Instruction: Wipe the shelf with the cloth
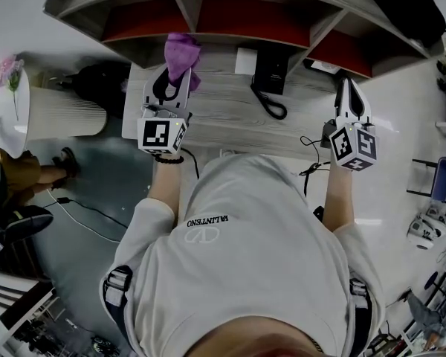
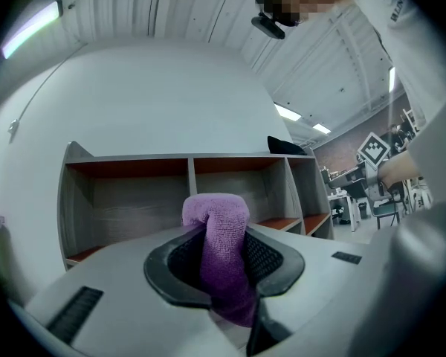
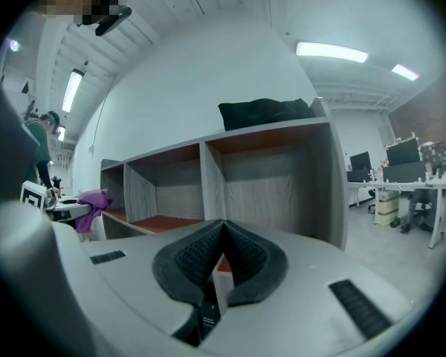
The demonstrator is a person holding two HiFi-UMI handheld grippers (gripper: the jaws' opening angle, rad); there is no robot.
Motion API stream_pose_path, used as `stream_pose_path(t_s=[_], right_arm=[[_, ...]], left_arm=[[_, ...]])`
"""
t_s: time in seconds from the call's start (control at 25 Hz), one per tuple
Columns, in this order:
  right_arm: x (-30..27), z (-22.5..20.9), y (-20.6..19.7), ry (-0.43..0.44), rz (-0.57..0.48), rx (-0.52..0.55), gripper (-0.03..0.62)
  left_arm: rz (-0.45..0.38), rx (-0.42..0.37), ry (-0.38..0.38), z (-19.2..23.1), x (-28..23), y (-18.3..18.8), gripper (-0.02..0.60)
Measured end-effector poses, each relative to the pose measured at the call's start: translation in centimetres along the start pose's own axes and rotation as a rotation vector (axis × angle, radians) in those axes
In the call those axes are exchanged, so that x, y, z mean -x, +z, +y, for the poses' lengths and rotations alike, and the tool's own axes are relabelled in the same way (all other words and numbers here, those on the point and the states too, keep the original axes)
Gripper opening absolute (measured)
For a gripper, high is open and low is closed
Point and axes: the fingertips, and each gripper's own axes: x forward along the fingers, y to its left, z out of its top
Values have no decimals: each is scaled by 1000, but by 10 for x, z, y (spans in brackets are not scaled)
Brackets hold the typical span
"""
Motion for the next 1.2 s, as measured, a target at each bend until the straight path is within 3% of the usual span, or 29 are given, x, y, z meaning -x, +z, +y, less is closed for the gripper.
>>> stream_pose_path(t_s=[0.52, 0.84, 1.2], right_arm=[[4, 8, 10, 50, -26, 26, -2], [8, 6, 9, 43, -13, 28, -2], [10, 3, 9, 26, -14, 28, -2]], left_arm=[[-1, -3, 22, 11, 10, 4, 104], [7, 13, 54, 18, 11, 3, 104], [4, 18, 39, 11, 9, 1, 104]])
